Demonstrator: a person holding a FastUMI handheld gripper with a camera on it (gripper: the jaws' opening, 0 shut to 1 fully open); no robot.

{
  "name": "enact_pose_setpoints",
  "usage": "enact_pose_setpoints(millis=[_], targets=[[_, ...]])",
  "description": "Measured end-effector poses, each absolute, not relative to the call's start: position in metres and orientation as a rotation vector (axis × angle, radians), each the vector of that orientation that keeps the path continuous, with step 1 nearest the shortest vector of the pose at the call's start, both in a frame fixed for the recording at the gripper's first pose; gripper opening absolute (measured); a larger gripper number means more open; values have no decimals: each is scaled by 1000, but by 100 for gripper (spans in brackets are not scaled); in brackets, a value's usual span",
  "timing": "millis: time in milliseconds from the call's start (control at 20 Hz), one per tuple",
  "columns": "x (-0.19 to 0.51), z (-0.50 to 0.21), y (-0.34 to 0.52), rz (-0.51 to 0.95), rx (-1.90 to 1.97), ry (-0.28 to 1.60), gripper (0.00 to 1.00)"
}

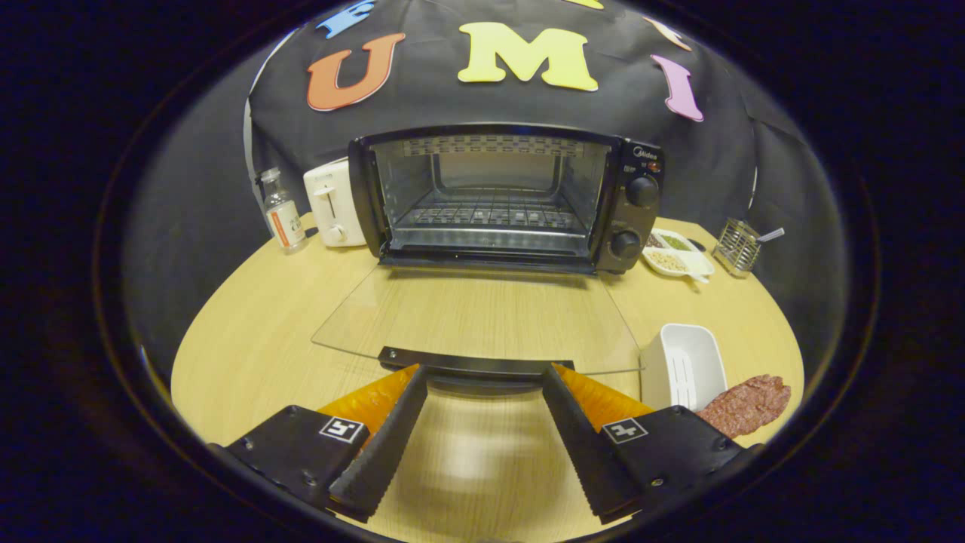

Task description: Open the toaster oven, put the food inside, and close the toaster oven door.

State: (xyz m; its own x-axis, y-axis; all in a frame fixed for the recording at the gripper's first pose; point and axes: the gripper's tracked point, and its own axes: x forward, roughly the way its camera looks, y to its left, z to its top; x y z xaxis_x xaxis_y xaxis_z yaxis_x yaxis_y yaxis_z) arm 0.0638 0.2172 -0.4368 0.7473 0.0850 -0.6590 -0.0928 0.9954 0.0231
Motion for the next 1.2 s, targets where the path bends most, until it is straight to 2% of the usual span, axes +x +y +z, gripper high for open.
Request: enact_pose_setpoints(millis=[350,650,950,1200], targets=[[63,-437,215,122,-29,719,100],[65,-402,187,143,-26,660,100],[72,-337,107,124,-96,545,100],[64,-325,17,97,-134,565,100]])
